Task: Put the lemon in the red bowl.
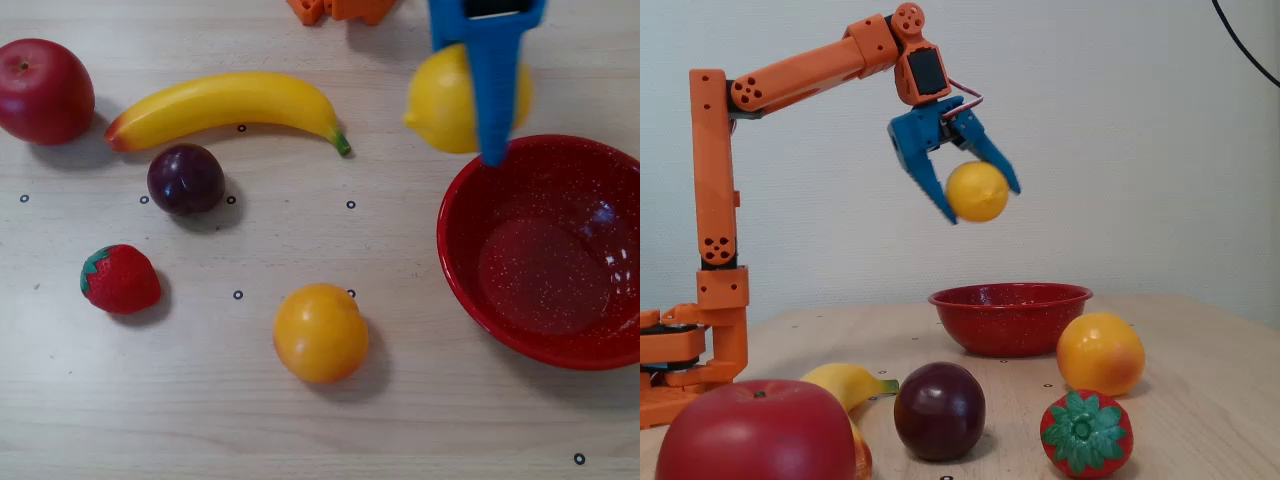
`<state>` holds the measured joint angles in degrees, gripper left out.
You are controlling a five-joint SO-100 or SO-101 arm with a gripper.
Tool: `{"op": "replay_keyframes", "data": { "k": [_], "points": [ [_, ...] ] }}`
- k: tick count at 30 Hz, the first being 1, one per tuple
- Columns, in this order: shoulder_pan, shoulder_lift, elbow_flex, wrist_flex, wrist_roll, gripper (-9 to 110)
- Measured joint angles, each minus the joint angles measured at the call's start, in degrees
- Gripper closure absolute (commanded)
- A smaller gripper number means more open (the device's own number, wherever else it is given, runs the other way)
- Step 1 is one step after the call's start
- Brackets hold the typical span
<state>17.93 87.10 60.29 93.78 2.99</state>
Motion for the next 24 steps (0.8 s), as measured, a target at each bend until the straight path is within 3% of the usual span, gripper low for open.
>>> {"op": "replay_keyframes", "data": {
  "k": [12, 24],
  "points": [
    [9.14, -3.69, 6.15, -21.36, 5.10, 101],
    [13.45, -17.67, 7.03, -30.32, 7.12, 101]
  ]
}}
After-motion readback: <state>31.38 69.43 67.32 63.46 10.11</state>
